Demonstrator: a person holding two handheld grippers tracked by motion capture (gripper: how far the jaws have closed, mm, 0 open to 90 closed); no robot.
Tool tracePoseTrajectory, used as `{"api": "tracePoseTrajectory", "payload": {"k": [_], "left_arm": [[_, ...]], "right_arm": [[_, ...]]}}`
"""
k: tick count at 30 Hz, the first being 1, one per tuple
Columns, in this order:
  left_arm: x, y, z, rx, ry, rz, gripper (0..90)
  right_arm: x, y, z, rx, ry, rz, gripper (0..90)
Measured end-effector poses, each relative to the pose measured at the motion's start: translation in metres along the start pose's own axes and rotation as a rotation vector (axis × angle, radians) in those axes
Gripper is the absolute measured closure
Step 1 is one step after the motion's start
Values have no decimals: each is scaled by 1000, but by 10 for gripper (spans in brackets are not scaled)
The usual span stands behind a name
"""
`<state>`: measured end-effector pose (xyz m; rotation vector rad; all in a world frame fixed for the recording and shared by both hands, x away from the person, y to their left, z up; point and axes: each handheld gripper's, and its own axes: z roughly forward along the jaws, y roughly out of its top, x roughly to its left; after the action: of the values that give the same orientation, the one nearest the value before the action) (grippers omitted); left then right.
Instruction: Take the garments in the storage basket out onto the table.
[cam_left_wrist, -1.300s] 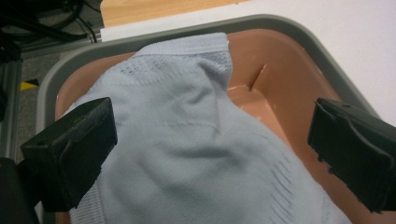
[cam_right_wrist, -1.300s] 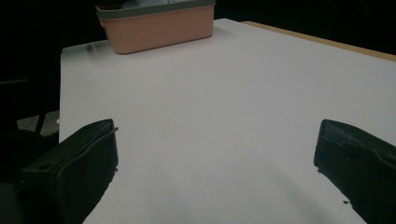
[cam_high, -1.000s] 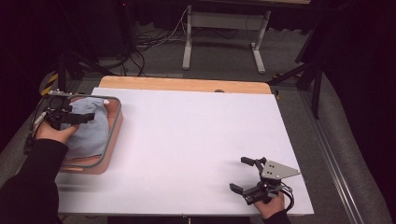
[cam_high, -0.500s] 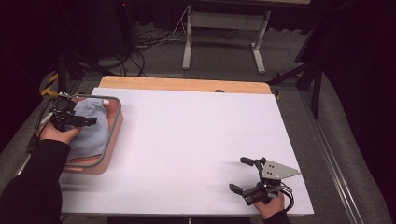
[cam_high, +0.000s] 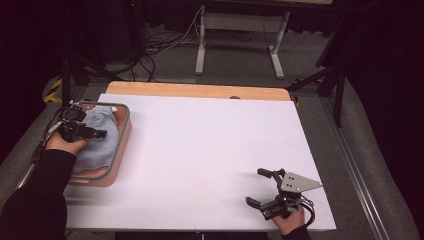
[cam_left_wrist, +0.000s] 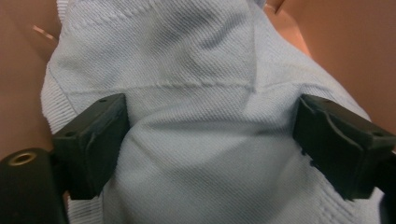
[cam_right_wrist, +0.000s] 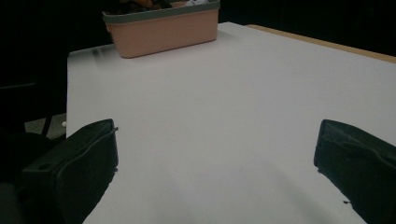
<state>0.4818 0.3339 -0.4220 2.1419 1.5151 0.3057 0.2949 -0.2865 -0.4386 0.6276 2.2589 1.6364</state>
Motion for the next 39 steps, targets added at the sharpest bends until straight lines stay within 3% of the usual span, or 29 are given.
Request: {"api": "tracePoseTrajectory", "payload": {"k": [7, 10, 11, 15, 19, 24, 30, 39], "left_arm": [[-1, -1, 3, 43, 18, 23, 292], [-2, 0, 1, 34, 8, 20, 453], [-3, 0, -1, 32, 2, 20, 453], [-3, 0, -4, 23, -14, 30, 647], [-3, 0, -7, 15, -31, 35, 700], [-6, 0, -12, -6, -11, 50, 733], [-11, 0, -21, -67, 36, 90, 747], [-15, 0, -34, -146, 20, 92, 751]], "right_arm": [[0, 0, 0, 1, -1, -2, 1], [0, 0, 0, 2, 0, -1, 1], [0, 0, 0, 2, 0, -1, 1], [0, 0, 0, 1, 0, -1, 1], [0, 0, 0, 3, -1, -2, 2], [0, 0, 0, 4, -2, 0, 2], [-1, 0, 0, 7, -5, 1, 2], [-1, -1, 1, 7, -6, 5, 3]]}}
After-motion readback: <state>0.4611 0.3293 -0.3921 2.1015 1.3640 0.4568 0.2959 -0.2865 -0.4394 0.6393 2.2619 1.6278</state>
